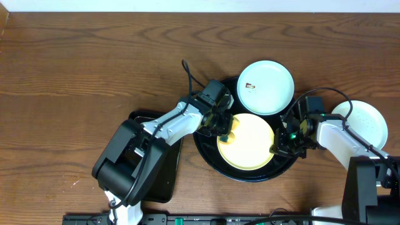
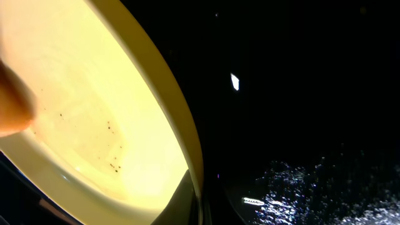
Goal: Clean dirty plates on tray and stack at the side
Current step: 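Scrub the yellow plate with the left sponge while the right gripper holds it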
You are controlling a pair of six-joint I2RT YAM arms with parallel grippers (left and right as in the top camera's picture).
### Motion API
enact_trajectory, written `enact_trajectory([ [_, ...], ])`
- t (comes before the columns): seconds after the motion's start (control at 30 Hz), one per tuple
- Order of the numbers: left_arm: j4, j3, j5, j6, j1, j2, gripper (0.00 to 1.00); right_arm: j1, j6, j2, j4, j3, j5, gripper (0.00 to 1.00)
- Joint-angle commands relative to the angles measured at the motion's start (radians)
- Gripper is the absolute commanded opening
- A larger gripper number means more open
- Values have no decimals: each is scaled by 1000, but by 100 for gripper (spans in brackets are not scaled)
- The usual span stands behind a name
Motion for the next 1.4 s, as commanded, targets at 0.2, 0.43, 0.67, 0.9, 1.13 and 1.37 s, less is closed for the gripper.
enact_trajectory([
  [0.2,1,34,-145,57,-46,-90,7,-4,-18,18,-12,-18,97,1],
  [0.43,-19,34,-250,61,-47,-129,7,-4,-19,18,-20,-18,97,1],
  [0.67,-38,34,-50,63,-52,-140,7,-4,-18,18,-16,-18,97,1],
  [0.9,40,34,180,-37,-117,-136,7,-4,-18,18,-14,-18,97,1],
  [1.13,48,34,230,-100,-135,-104,7,-4,-18,18,-14,-18,97,1],
  [1.37,150,33,311,-165,-150,28,7,-4,-18,18,-12,-18,97,1],
])
